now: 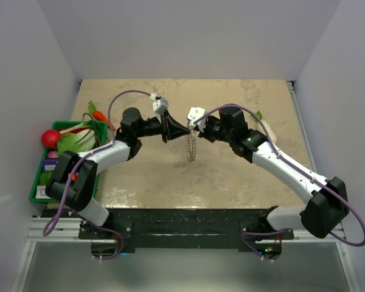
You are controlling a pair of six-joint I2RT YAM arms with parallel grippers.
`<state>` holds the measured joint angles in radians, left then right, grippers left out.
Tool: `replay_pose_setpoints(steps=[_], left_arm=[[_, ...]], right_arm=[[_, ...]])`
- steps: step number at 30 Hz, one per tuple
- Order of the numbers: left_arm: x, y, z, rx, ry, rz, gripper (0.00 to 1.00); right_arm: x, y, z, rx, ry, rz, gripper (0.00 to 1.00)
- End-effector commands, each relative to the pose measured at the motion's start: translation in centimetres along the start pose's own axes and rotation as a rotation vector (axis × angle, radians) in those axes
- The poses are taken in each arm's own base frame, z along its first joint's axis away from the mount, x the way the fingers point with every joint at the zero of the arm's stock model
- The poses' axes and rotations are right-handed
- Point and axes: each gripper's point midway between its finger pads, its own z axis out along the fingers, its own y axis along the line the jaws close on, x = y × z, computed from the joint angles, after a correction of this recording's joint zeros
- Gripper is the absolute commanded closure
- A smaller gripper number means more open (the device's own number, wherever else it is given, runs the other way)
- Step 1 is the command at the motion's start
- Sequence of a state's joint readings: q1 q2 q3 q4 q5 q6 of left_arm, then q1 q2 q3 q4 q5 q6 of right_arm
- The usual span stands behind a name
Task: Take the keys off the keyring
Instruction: Remove the key from the keyring.
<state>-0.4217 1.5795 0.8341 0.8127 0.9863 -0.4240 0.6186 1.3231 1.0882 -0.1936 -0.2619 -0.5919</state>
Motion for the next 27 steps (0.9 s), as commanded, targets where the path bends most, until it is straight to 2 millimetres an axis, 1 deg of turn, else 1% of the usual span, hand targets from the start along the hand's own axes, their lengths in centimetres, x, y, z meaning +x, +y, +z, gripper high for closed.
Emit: replay_pose_setpoints(steps=[1,2,3,4,5,6,8,14,21,23,27], left_arm=[[-2.7,0.3,0.0,-0.058,-0.044,0.048,1.0],[-2.9,0.5,0.0,-0.073,-0.048,0.054,1.0],[-2.8,0.9,-0.1,-0.095,-0.039,0.041,1.0],[-3.0,1.5,-0.1,-0.13,-0.042,0.05,1.0],[-3.5,1.7,-0.2,-0.144,-0.047,0.061,1.0],[-3.4,2.0,-0.3,-0.164,-0.036,0.048,1.0],[-3.9,2.7,-0.5,-0.203,-0.042,0.055,1.0],[-4.7,2.6,-0.8,-0.216,-0.052,0.069,1.0],[-5.6,2.9,-1.5,-0.233,-0.071,0.081,1.0],[-6.2,2.9,-1.8,-0.241,-0.083,0.089,1.0],[-6.8,2.9,-2.2,-0.245,-0.093,0.09,1.0]], right_arm=[[-1.7,-4.3,-0.6,0.218,-0.026,-0.013,1.0],[-1.7,-4.4,-0.6,0.226,-0.027,-0.014,1.0],[-1.7,-4.5,-0.6,0.23,-0.025,-0.014,1.0],[-1.6,-4.6,-0.6,0.238,-0.023,-0.012,1.0],[-1.6,-4.6,-0.6,0.24,-0.021,-0.012,1.0],[-1.6,-4.6,-0.5,0.237,-0.02,-0.01,1.0],[-1.3,-4.4,-0.2,0.227,-0.006,-0.011,1.0],[-0.5,-3.5,1.1,0.197,0.029,-0.019,1.0],[-0.2,-2.8,1.7,0.183,0.051,-0.031,1.0],[-0.1,-2.7,1.8,0.181,0.056,-0.034,1.0],[0.2,-2.0,2.4,0.153,0.067,-0.039,1.0]])
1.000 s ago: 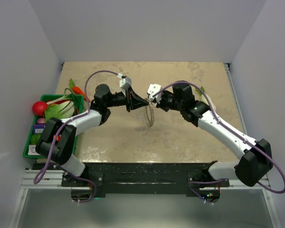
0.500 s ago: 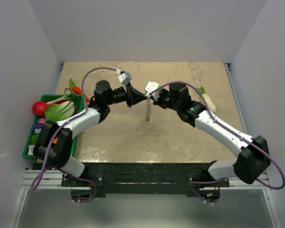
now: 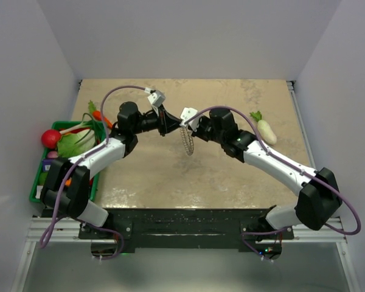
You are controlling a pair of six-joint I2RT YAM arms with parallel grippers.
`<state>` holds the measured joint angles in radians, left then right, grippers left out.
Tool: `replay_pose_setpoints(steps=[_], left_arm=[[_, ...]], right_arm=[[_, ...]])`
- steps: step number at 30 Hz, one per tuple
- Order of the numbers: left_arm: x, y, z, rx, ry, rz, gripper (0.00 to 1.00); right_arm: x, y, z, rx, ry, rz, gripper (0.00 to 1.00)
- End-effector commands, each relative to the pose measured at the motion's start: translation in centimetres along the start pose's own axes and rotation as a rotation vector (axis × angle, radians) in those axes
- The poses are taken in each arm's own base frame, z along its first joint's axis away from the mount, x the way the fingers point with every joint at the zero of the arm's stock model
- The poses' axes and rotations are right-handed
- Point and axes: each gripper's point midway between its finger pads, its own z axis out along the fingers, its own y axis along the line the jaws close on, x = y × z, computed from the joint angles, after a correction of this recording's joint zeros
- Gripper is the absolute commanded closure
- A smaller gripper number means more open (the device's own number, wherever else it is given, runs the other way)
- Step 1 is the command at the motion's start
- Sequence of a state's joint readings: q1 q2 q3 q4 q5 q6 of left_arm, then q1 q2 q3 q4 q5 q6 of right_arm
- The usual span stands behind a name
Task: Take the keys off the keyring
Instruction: Remove the key from the keyring.
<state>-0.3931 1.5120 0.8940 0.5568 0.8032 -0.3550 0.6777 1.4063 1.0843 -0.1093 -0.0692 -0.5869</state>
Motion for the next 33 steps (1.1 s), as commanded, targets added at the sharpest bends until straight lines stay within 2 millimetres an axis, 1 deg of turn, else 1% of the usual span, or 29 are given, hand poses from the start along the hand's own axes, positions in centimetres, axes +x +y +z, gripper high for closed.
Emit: replay_pose_setpoints(steps=[1,3,5,8,15,21,25,27,28,29,33], left_arm=[[-5.1,-0.4,-1.0,-0.014,-0.112,0.114,1.0],[-5.3,-0.5,-1.0,-0.01,-0.115,0.114,1.0],[-5.2,-0.7,-1.1,0.001,-0.114,0.115,1.0],[-5.3,-1.0,-1.0,0.016,-0.115,0.114,1.0],[-5.4,-1.6,-1.2,0.045,-0.117,0.124,1.0],[-5.6,-2.1,-1.4,0.067,-0.121,0.136,1.0],[-6.0,-2.8,-1.6,0.093,-0.126,0.155,1.0],[-5.9,-3.1,-1.7,0.11,-0.124,0.164,1.0],[-6.2,-3.3,-1.7,0.113,-0.129,0.171,1.0],[-6.1,-3.3,-1.8,0.113,-0.13,0.172,1.0],[-6.4,-3.5,-1.9,0.119,-0.137,0.18,1.0]], right_arm=[[-1.0,-0.9,0.3,0.034,-0.007,-0.018,1.0],[-0.9,-0.4,0.6,0.021,-0.003,-0.023,1.0],[-0.5,0.1,1.1,0.007,0.013,-0.027,1.0],[-0.6,0.7,1.5,-0.01,0.013,-0.023,1.0],[-1.3,0.4,1.2,-0.002,-0.01,-0.005,1.0],[-1.9,0.8,0.9,-0.023,-0.032,0.01,1.0],[-2.0,1.2,0.9,-0.05,-0.042,0.022,1.0],[-2.0,1.1,0.8,-0.063,-0.05,0.036,1.0],[-2.1,1.5,0.8,-0.092,-0.059,0.048,1.0],[-1.9,1.2,0.8,-0.096,-0.059,0.059,1.0],[-1.6,1.4,0.7,-0.145,-0.07,0.082,1.0]])
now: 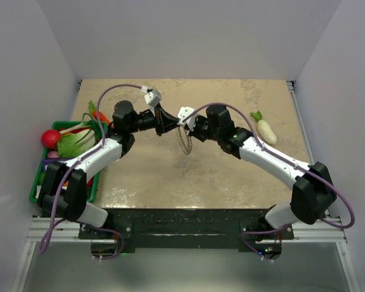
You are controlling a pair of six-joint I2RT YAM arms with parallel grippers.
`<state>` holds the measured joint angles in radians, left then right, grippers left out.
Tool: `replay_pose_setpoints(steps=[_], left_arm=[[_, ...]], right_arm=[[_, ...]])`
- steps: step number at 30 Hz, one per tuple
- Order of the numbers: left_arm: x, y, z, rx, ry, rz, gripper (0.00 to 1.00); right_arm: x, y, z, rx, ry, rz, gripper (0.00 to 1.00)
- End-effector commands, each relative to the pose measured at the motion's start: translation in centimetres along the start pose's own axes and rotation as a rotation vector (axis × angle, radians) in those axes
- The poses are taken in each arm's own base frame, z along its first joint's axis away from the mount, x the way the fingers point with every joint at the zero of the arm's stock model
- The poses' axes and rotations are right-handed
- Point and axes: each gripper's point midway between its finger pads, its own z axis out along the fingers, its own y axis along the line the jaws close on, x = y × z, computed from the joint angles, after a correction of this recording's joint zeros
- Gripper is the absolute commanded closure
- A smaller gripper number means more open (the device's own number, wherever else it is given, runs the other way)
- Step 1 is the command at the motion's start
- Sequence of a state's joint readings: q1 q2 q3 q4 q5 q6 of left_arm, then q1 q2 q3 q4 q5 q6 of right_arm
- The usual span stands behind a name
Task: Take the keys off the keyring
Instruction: Remove the key from the keyring.
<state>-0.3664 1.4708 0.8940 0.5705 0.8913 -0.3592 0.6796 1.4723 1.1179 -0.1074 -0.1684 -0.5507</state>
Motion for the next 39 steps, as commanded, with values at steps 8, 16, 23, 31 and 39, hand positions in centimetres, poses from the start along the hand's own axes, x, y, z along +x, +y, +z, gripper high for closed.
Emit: replay_pose_setpoints(steps=[8,16,23,31,39], left_arm=[[-5.7,-2.5,-0.8,0.058,-0.129,0.159,1.0],[-5.7,-2.7,-0.9,0.059,-0.135,0.154,1.0],[-6.3,-1.5,-0.9,-0.022,-0.148,0.148,1.0],[-5.6,0.3,-1.0,-0.111,-0.13,0.138,1.0],[-4.9,0.3,-0.6,-0.095,-0.114,0.131,1.0]], right_arm=[[-0.8,-0.6,-1.3,-0.101,-0.074,0.096,1.0],[-1.1,0.5,-1.2,-0.17,-0.088,0.101,1.0],[-0.6,0.1,-0.8,-0.142,-0.072,0.114,1.0],[-2.3,-3.4,-1.3,0.037,-0.099,0.178,1.0],[-4.7,-4.9,-3.2,0.128,-0.155,0.137,1.0]])
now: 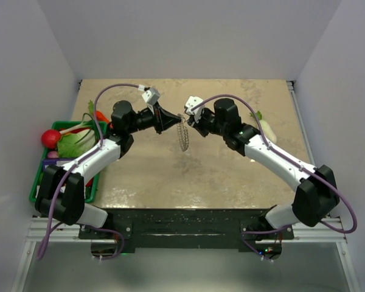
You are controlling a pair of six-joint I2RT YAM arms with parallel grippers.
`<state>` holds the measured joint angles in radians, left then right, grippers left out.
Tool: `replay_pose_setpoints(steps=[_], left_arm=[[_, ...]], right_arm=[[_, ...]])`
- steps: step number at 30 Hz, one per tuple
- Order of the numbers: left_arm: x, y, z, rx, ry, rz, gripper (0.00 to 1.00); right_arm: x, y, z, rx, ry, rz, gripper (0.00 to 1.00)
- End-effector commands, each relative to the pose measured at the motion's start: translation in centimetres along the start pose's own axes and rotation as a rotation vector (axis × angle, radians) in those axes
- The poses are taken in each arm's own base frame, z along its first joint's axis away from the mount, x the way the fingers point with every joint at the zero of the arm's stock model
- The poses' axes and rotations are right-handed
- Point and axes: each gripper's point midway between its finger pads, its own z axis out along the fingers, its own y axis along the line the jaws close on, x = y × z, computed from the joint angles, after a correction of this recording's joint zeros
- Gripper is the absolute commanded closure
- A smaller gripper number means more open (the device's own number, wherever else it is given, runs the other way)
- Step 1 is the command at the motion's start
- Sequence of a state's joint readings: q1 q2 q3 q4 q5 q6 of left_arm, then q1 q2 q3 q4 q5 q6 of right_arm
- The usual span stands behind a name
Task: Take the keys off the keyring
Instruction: Remove the key from the keyring.
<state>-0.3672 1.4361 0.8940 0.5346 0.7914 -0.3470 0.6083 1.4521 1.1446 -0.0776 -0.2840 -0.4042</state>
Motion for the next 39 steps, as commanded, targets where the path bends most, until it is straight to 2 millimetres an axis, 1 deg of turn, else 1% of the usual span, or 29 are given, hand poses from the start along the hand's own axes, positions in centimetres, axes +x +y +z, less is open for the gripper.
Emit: replay_pose_setpoints(steps=[1,11,17,26,27,32,39], left_arm=[[-3.8,-0.6,-0.1,0.002,-0.089,0.116,1.0],[-2.4,-1.0,0.5,0.042,-0.059,0.112,1.0],[-1.7,-1.7,1.0,0.081,-0.035,0.115,1.0],[-0.9,-1.7,1.4,0.085,-0.016,0.117,1.0],[-0.9,-1.7,1.5,0.086,-0.015,0.117,1.0],[-0.3,-2.0,1.7,0.099,0.001,0.117,1.0],[0.1,-1.8,1.9,0.095,0.009,0.115,1.0]], right_arm=[[-3.6,-2.5,-1.9,0.13,-0.07,-0.031,1.0],[-5.0,-2.8,-2.8,0.141,-0.089,-0.052,1.0],[-5.1,-2.6,-2.6,0.126,-0.083,-0.07,1.0],[-5.6,-2.9,-3.0,0.143,-0.084,-0.085,1.0],[-5.5,-2.9,-2.9,0.141,-0.077,-0.091,1.0],[-6.0,-2.8,-2.9,0.139,-0.069,-0.111,1.0],[-6.7,-1.9,-3.3,0.111,-0.08,-0.13,1.0]])
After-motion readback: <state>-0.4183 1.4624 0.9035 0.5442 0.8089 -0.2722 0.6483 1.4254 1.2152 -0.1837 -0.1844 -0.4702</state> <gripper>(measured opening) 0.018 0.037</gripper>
